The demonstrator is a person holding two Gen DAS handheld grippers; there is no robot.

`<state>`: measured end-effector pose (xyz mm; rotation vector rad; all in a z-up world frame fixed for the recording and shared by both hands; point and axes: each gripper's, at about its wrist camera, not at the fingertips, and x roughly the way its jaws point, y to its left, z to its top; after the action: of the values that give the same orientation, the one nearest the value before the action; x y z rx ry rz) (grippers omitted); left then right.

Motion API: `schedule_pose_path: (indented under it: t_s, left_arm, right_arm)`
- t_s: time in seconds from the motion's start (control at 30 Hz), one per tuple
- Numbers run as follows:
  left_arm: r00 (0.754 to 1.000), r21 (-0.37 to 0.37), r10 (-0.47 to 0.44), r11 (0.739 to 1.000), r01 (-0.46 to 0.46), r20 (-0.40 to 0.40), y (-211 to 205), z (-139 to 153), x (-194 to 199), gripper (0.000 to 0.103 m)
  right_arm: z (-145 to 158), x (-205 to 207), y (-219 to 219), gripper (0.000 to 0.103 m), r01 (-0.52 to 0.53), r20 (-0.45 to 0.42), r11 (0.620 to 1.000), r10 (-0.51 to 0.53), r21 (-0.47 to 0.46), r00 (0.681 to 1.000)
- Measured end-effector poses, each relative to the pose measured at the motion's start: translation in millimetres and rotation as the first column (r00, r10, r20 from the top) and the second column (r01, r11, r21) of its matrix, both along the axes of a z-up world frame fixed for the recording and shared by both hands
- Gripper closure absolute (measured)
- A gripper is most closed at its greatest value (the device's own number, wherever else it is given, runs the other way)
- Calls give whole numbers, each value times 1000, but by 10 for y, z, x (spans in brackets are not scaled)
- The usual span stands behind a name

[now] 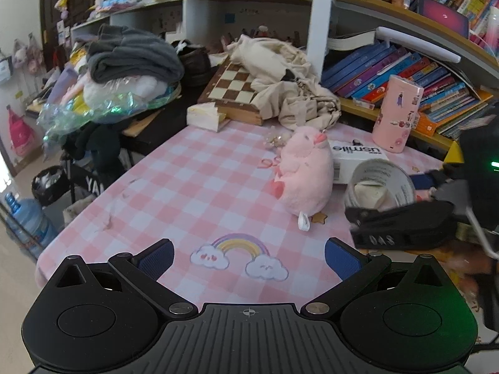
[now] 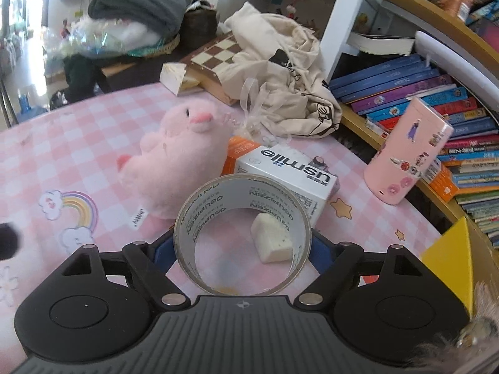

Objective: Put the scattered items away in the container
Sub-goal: 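Grasp the clear tape roll with the right gripper, then grasp the pink plush pig with the left gripper while the right gripper holds the tape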

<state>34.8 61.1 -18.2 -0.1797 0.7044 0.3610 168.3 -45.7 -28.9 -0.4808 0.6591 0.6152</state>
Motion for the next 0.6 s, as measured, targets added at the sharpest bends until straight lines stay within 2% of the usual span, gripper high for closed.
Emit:
schedule_pose_path:
  t_s: [0.17,0.43,0.6]
  left_arm:
    - [999,14,-40,999,40,24,22,5,174,0]
    - [993,51,-116,992,115,26,-53,-87,680,0]
    - [986,86,-169,982,167,11,-115,-173,1001,0]
  right_arm:
    - [26,-172,-154,21,-15,-72,1000,16,19,997]
    - [4,-460,-383,21,-16,-186,999,24,43,982]
    - [-4,-667,-451,21,-73,-198,997,77,26,977]
